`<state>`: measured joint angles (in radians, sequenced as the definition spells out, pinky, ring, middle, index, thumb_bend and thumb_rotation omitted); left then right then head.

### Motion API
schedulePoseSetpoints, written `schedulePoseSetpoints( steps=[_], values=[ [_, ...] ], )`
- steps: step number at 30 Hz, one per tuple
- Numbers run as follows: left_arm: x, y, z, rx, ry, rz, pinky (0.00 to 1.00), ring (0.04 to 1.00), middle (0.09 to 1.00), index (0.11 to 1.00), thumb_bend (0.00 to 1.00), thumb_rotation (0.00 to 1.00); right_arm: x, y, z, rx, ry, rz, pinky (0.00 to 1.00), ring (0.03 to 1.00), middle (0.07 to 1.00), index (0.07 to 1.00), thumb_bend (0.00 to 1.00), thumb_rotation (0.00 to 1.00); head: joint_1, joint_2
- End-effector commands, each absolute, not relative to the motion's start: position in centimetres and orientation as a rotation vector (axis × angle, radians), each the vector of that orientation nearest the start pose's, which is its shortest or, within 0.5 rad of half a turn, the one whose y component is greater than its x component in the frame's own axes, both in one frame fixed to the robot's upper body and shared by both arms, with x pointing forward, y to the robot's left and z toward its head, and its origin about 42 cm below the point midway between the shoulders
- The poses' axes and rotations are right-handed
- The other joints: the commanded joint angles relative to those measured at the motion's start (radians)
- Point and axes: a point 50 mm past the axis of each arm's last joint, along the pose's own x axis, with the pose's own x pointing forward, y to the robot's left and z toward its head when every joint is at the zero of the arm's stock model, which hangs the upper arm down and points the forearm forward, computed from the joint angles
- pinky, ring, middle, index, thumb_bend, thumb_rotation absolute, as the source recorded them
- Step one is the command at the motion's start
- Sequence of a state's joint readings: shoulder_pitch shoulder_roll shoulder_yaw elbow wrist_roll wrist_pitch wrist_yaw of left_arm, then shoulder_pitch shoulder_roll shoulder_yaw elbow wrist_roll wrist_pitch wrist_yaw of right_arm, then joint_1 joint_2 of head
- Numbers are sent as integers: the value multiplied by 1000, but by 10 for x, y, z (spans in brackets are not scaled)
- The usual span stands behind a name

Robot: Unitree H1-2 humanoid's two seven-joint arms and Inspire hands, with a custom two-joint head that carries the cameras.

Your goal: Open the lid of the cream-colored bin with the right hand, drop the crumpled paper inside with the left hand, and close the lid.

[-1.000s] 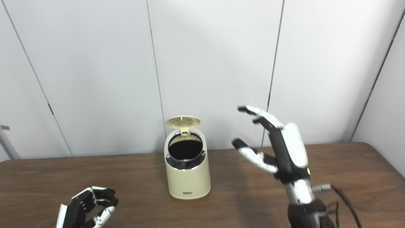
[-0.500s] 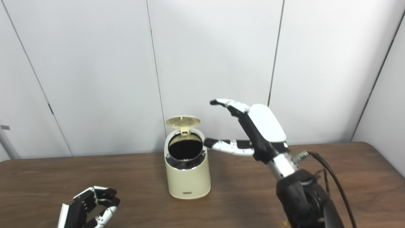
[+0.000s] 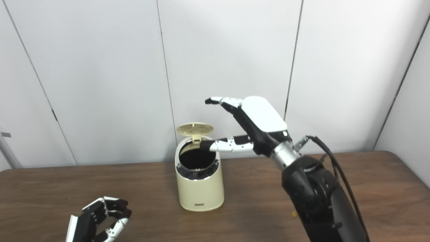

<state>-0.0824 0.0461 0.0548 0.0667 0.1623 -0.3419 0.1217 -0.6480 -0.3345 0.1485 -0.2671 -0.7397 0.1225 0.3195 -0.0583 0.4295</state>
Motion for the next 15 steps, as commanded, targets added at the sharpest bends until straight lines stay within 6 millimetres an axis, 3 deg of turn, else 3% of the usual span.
schedulePoseSetpoints(
  steps=[1, 7, 15],
  values=[
    [297, 224, 108, 179, -340, 114, 476, 556, 579, 491, 482, 64, 397, -196, 394, -1162, -722, 93, 724, 843, 844, 827, 656, 816, 1, 0],
    [298, 218, 108, 204, -360, 126, 464, 543, 570, 490, 481, 63, 415, -186, 394, -1212, -730, 104, 700, 828, 830, 816, 717, 818, 6, -8],
    [298, 214, 107, 195, -363, 134, 471, 546, 570, 490, 482, 64, 429, -178, 399, -1255, -726, 112, 705, 844, 842, 823, 682, 748, 8, -9]
  ],
)
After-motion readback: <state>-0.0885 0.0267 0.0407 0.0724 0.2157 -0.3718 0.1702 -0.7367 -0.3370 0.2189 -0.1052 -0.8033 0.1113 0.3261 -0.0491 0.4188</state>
